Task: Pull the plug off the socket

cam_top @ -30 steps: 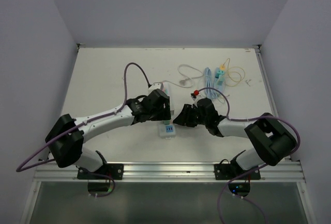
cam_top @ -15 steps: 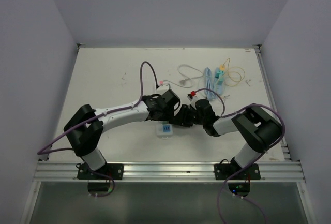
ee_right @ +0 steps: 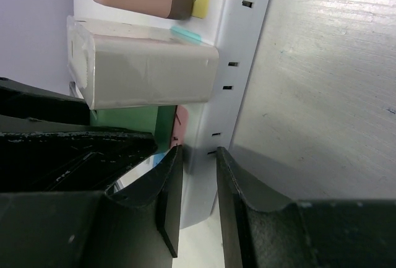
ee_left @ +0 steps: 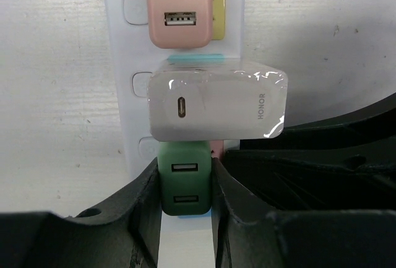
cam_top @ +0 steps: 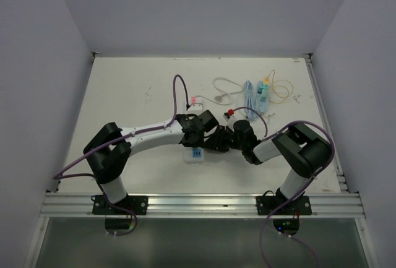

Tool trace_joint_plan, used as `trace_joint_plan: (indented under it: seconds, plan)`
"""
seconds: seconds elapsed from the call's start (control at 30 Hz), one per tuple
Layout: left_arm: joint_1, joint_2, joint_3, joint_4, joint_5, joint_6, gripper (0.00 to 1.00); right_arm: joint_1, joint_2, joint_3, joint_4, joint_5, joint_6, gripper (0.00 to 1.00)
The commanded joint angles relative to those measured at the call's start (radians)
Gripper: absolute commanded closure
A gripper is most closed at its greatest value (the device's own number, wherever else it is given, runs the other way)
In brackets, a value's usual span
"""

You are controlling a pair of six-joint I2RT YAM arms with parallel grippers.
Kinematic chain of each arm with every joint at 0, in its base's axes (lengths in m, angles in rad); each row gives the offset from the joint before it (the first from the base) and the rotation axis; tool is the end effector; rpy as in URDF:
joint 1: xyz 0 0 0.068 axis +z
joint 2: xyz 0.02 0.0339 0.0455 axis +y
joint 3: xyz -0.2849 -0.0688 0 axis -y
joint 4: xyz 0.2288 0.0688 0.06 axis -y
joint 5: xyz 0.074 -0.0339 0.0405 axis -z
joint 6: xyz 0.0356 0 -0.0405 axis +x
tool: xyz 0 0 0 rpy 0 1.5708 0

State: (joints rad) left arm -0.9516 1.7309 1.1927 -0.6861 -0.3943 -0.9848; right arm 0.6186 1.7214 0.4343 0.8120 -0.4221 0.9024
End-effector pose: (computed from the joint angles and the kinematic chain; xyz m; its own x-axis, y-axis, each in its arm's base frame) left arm 0.2020 -0.2599 0.2285 -0.8652 -0.1114 -0.4889 -0.0809 0.9933 -0.0831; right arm 0.2189 0.1737 0.1436 -0.8790 0.2531 -0.4040 -0.2193 0.5378 0.8140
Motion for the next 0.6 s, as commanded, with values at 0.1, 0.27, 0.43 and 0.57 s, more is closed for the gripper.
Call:
trace_joint_plan:
  seconds: [0.1,0.27,0.43,0.57]
  plan:
    - [-0.006,-0.024,0.070,-0.024,-0.071,0.009,1.00,0.007,0.044,0.000,-0.163,0.074,-0.043,0.80]
    - [-0.006,-0.068,0.071,-0.012,-0.067,0.021,1.00,0.021,0.033,0.027,-0.281,0.140,-0.065,0.84]
    - [-0.006,-0.116,0.053,0.026,-0.040,0.031,1.00,0.055,0.029,0.079,-0.411,0.204,-0.086,0.86]
    - [-0.006,-0.151,0.039,0.045,-0.029,0.032,1.00,0.079,0.030,0.113,-0.493,0.253,-0.099,0.87]
